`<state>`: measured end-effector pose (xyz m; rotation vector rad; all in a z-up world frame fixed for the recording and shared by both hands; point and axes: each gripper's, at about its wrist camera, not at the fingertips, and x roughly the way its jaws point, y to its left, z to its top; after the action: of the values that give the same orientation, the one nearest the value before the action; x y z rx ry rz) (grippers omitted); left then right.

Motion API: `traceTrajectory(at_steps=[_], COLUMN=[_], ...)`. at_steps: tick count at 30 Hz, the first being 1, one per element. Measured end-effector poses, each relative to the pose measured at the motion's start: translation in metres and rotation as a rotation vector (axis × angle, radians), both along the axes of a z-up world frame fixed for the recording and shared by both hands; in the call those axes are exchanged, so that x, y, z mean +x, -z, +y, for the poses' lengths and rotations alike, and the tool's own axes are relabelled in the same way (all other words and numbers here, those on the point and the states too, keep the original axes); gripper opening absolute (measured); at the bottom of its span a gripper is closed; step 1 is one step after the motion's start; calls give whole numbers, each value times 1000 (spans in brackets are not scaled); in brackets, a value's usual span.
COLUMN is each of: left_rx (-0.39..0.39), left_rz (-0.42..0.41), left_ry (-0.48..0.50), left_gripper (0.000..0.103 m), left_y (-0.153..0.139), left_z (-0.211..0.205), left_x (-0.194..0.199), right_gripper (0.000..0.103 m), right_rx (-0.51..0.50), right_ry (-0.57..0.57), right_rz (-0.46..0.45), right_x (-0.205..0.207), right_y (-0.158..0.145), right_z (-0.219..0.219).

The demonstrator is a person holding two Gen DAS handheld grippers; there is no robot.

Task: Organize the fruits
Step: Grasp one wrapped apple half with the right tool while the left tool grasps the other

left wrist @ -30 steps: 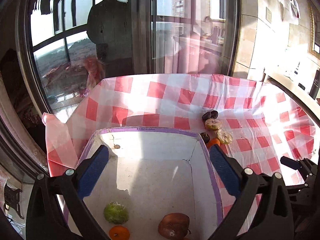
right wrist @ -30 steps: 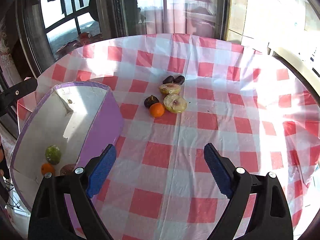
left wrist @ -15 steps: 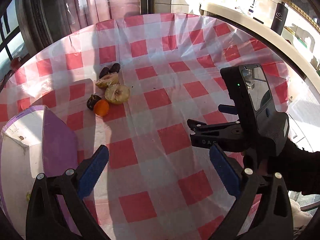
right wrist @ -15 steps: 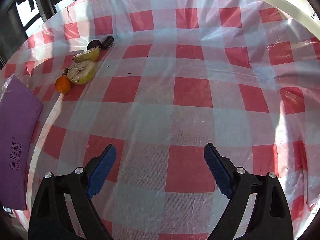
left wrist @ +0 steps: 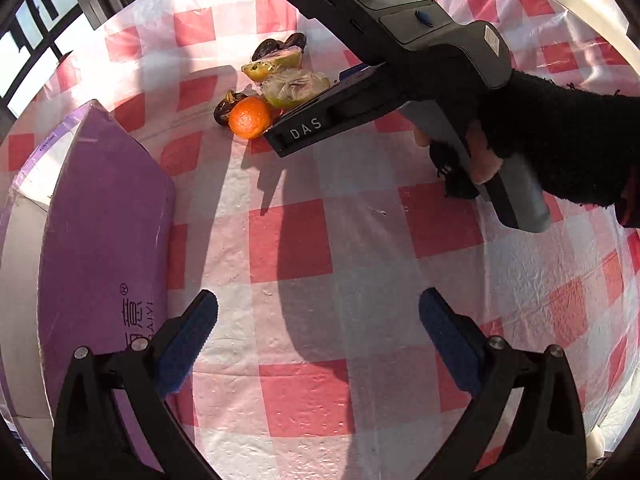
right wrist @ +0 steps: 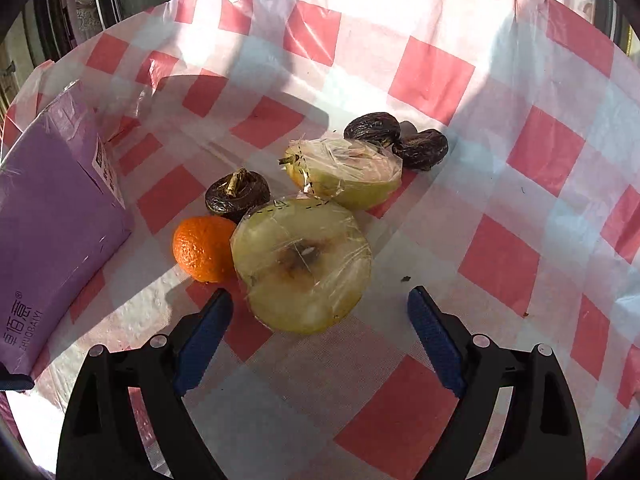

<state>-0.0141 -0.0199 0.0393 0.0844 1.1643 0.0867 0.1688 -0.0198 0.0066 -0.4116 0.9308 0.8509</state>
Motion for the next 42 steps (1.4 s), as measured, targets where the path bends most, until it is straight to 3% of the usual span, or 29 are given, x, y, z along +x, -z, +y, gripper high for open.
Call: traceTrajectory(at_steps=[3,5,6,8,16,22,29,35,37,39,42], left_rx=[17,16,13,14,45,193,79,-19,-31,-20,-37], left_rz=[-10,-21,-22,-32,-128,-242,-232,-99,-43,-20,-42], left_ry=[-27,-49,-61,-80,-145,-144,-105,-33,-33,-33,-28], left_gripper=[101,101,101,101,101,101,101,101,97,64,64], left_y=[5,5,6,8,7,-10,-26,-1,10,17,16], left_z=[11,18,22,29,43,39,64,70,70,67,61], left_x=[18,31,38,50,93,122,180,235,244,244,232], right_gripper=[84,73,63,59,60,60,60,60,60,61,61], right_rx=[-1,18,26,21,96,82,89,86,84,82,75], right_ry=[-67,-96,-113,-124,176,215,239,237,237,235,235], right_rz=[-27,-33,-37,-61,24,0,1,2,0,-1,-5], right_x=[9,14,14,12,19,-11,-14,-13,-14,-13,-13], right_y=[5,5,4,3,-2,-3,-4,-3,-3,-3,-3], right_z=[19,24,25,21,-71,-108,-116,-117,-117,-117,-115])
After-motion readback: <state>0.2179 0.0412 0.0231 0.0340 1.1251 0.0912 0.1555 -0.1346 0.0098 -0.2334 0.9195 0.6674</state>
